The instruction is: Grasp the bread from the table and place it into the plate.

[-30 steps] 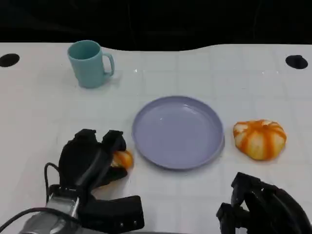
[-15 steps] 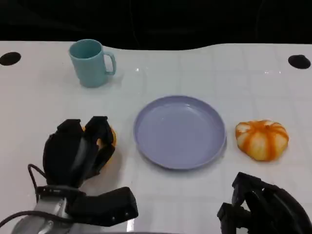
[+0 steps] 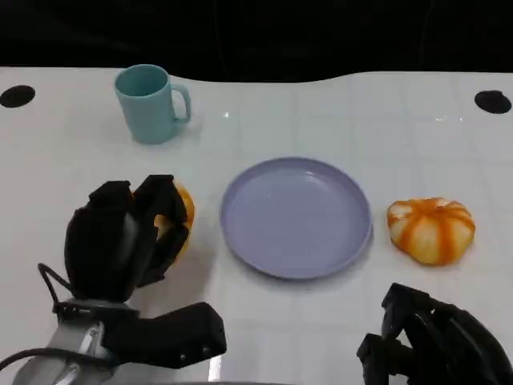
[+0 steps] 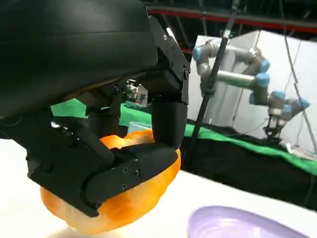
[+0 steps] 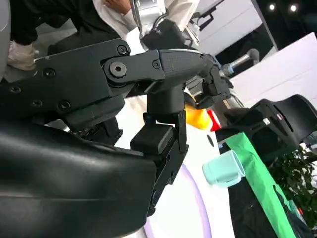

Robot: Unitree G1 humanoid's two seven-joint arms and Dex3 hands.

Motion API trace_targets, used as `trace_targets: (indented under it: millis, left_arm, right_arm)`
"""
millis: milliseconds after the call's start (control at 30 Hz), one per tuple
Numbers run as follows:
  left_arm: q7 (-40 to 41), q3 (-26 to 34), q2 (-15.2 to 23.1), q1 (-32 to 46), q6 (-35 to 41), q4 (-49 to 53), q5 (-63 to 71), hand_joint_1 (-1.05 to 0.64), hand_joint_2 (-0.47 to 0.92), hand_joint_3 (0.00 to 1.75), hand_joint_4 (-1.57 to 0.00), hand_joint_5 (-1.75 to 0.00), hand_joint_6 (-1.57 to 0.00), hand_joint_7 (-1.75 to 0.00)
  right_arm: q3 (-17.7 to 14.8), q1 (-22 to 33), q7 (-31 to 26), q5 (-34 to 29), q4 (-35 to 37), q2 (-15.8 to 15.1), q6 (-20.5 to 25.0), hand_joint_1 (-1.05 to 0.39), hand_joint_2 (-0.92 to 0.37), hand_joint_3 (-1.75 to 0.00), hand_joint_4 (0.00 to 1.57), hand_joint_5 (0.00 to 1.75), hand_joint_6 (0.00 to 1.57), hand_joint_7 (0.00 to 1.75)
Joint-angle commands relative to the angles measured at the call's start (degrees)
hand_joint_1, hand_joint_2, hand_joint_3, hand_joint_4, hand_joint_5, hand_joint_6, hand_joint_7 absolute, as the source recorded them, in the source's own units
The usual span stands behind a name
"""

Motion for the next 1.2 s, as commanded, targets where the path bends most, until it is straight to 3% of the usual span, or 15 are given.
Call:
trace_targets:
  millis: [33,533,1200]
  left_arm:
    - [-1.04,1.63,0.78,0.37,-2.13,-2.92,-1.31,0.0,0.25,1.45,-0.97,-1.75,-0.77,-1.75]
    - [-14.15,1.4,-3.19,-7.34,-4.5,-3.43,-4.9,-0.04,0.26,1.48,-0.97,-1.75,-0.78,-1.75]
    - [-14.44,-4.7,-10.64,-20.92,-9.25,14.18,-2.8,-0.08,0.28,1.4,-0.97,-1.75,-0.79,-1.75]
  right_arm:
    - [-0.37,0.19,0.12,0.47,-0.09,-0.7,-0.08,-0.74,-0.92,-0.2,0.89,1.63,0.78,1.43]
    - [-0.26,-0.06,1.9,0.16,2.04,-0.19,-1.93,-0.73,-0.92,-0.22,0.87,1.6,0.77,1.4]
    - [0.56,0.83,-0.19,-0.52,0.21,-0.29,-1.22,-0.74,-0.92,-0.23,0.89,1.61,0.78,1.42]
